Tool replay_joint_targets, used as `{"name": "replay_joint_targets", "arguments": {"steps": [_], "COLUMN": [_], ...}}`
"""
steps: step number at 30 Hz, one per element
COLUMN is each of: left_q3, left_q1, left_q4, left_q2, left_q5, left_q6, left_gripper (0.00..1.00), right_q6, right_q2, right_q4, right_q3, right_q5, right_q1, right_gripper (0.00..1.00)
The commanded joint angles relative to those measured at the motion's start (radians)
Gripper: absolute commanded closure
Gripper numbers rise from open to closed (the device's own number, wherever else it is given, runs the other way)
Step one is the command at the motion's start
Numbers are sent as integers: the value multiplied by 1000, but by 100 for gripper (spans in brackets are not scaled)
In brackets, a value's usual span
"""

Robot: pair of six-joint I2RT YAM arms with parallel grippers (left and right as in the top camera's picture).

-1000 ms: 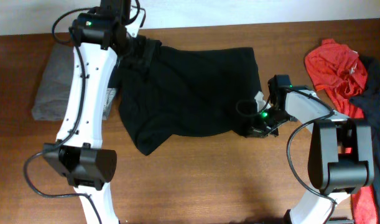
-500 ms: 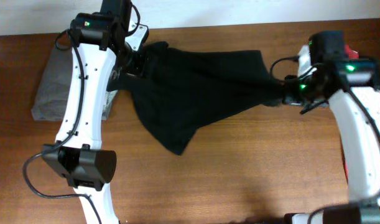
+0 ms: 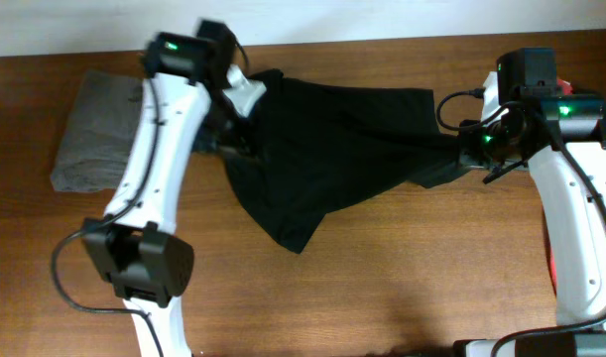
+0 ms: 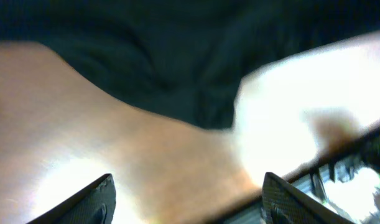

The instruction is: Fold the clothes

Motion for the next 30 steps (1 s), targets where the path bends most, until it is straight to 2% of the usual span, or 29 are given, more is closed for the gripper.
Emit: {"name": "replay_joint_targets", "arguments": {"steps": [1, 5, 9, 15, 19, 23, 25, 27, 28, 29, 30], "left_q3": [-204, -351, -514, -697, -753, -754, -754, -755, -755, -755, -753], "left_q1": [-77, -149, -250, -303, -322, -324, -324, -324, -325, -325, -320], "left_q4": [0, 53, 194, 400, 493, 517, 525, 531, 528, 516, 493], "left_q2": [-3, -4, -4, -4, -4, -3, -3, -3, -3, -4, -6], "left_q5": [87, 74, -97, -142, -145, -230, -251, -277, -291, -314, -335], "left_q6": [6, 6, -84, -124, -150, -187, -187, -207, -224, -236, -251], "left_gripper": [27, 29, 29, 28, 36, 41, 46, 59, 68, 88, 98], "right_q6": [4, 5, 4, 4, 4, 4, 4, 4, 4, 4, 4], "right_q2": [0, 0, 0, 0, 0, 0, 0, 0, 0, 0, 0], "right_q4": [-2, 1, 1, 1, 1, 1, 1, 1, 1, 1, 1], "right_q3": [3, 3, 3, 3, 3, 3, 3, 3, 3, 3, 3], "right_q5": [23, 23, 24, 24, 24, 24, 24, 24, 24, 26, 34], "right_q1": [-4, -4, -4, -4, -4, -4, -4, -4, -4, -4, -4], "right_gripper": [96, 96, 96, 96, 96, 96, 96, 96, 96, 96, 96]}}
